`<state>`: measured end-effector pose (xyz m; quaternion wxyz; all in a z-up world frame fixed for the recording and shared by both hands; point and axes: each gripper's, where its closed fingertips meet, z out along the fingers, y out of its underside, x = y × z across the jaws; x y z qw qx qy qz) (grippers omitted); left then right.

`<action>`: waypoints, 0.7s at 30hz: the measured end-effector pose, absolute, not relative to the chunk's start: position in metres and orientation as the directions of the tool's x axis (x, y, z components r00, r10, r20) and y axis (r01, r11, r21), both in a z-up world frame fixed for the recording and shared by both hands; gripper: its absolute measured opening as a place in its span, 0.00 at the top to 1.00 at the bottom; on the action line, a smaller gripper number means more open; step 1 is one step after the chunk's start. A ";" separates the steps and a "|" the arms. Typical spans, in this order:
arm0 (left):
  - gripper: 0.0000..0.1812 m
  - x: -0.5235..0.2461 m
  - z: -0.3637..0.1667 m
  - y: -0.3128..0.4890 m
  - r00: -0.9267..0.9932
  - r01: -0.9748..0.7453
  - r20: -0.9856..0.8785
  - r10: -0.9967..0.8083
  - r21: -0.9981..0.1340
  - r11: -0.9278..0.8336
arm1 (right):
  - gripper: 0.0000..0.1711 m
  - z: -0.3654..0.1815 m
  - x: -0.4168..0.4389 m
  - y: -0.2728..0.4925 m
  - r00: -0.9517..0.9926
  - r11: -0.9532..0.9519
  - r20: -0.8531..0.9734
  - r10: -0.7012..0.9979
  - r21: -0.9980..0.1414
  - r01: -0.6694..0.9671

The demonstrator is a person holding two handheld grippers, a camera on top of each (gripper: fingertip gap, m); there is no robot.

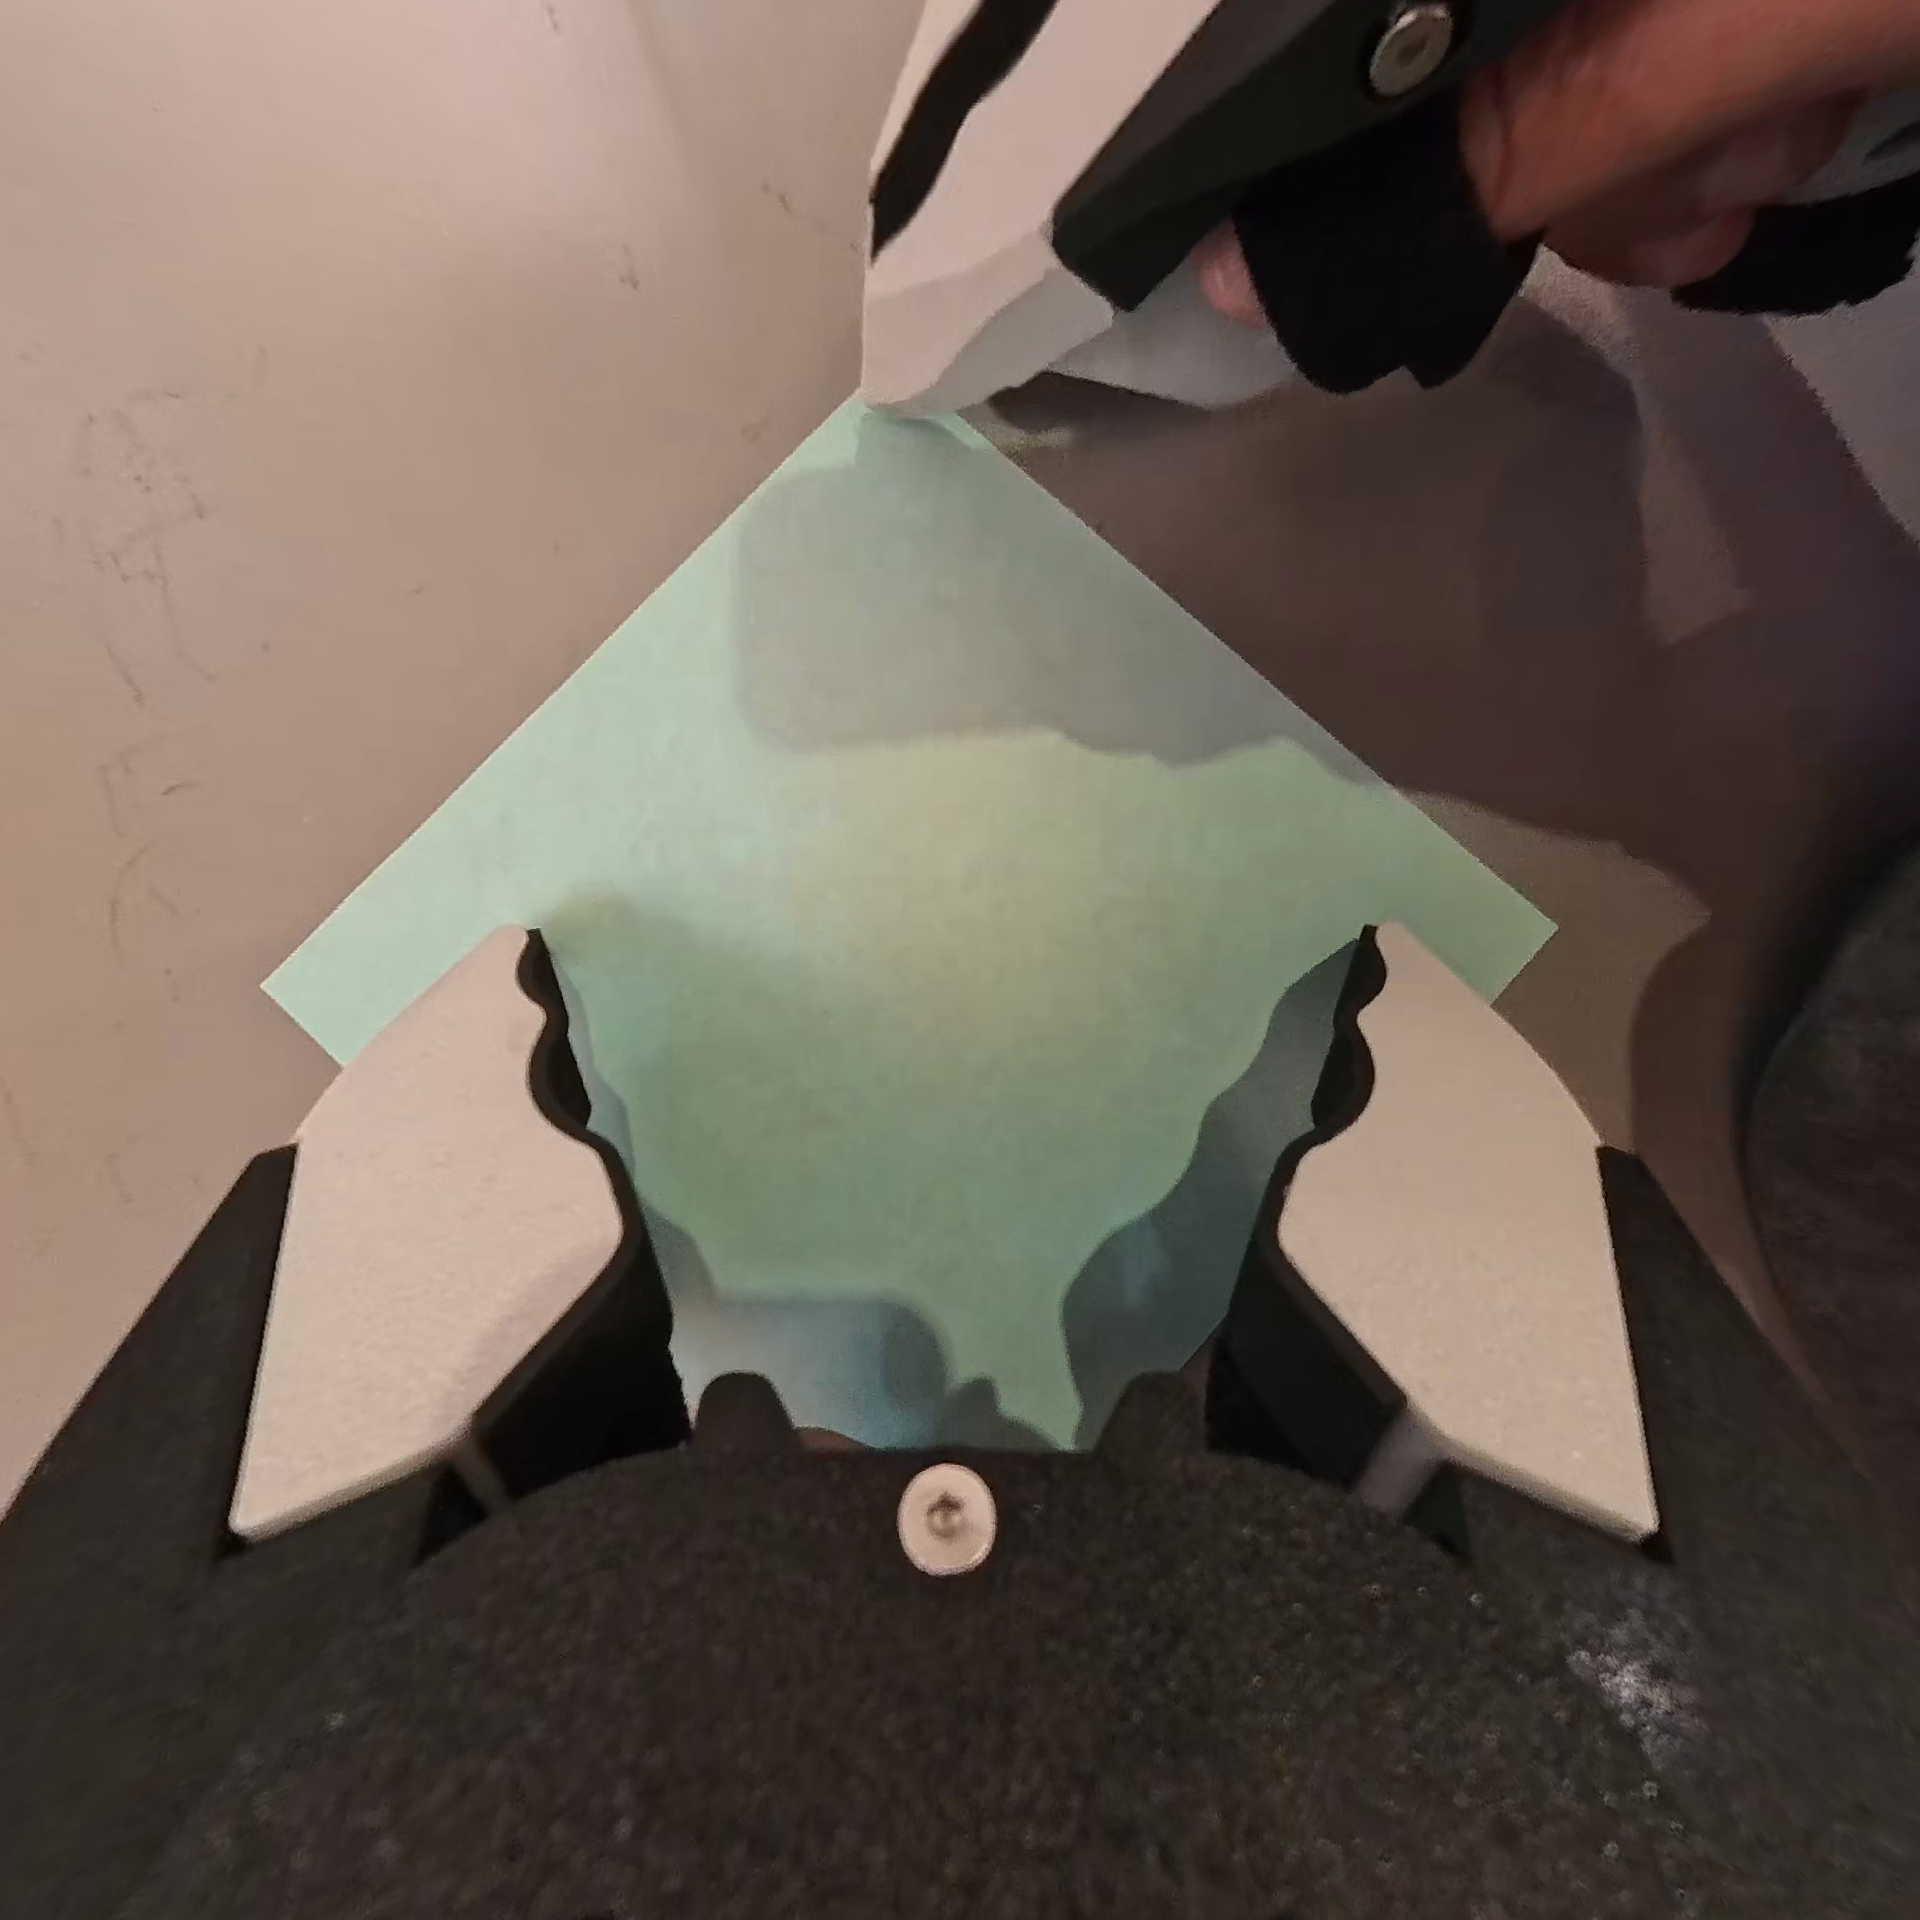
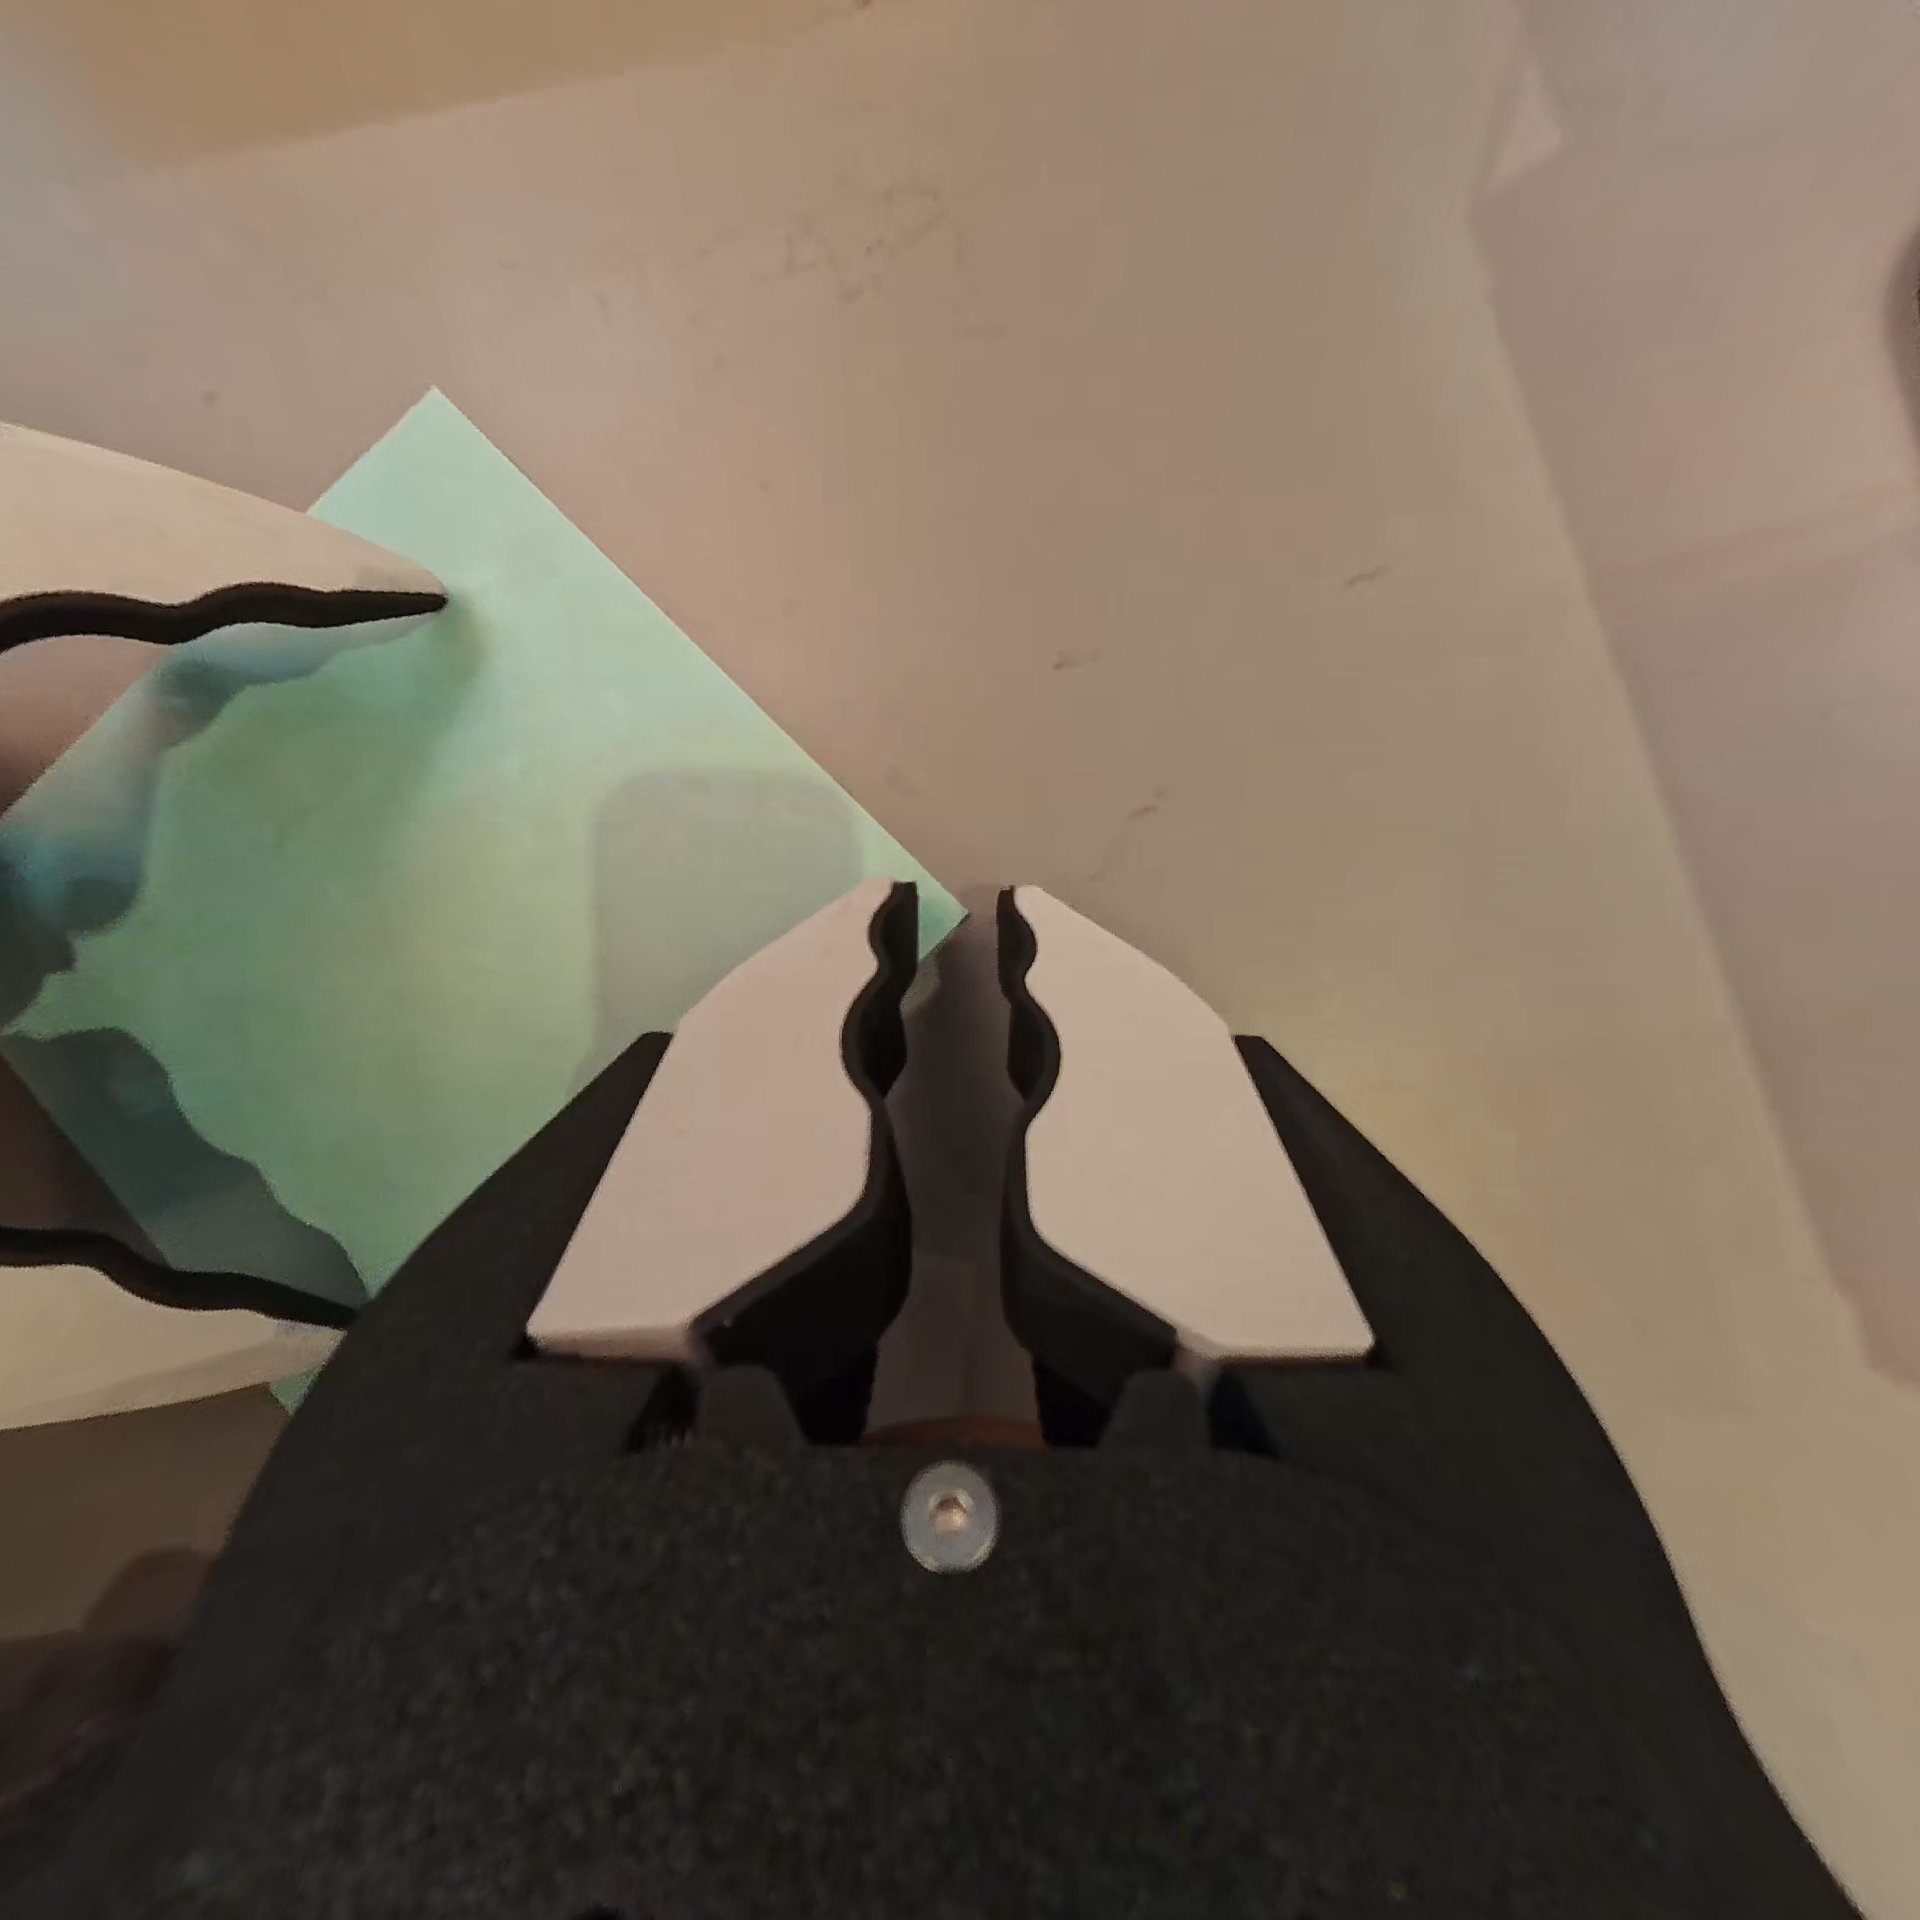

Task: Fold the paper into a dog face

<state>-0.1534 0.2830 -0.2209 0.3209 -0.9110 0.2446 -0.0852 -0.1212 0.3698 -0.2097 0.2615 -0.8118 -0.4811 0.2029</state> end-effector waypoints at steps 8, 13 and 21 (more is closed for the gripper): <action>0.25 -0.153 -0.221 0.283 0.866 -0.390 -0.002 -0.499 -0.627 -0.674 | 1.00 -0.211 -0.120 0.368 0.442 -0.396 -0.087 0.893 -0.621 0.676; 0.25 -0.154 -0.221 0.283 0.867 -0.389 -0.002 -0.499 -0.627 -0.675 | 1.00 -0.211 -0.119 0.364 0.438 -0.402 -0.098 0.894 -0.607 0.685; 0.25 -0.154 -0.221 0.283 0.866 -0.390 -0.002 -0.500 -0.628 -0.674 | 0.97 -0.193 -0.123 0.368 0.460 -0.356 -0.020 0.888 -0.664 0.658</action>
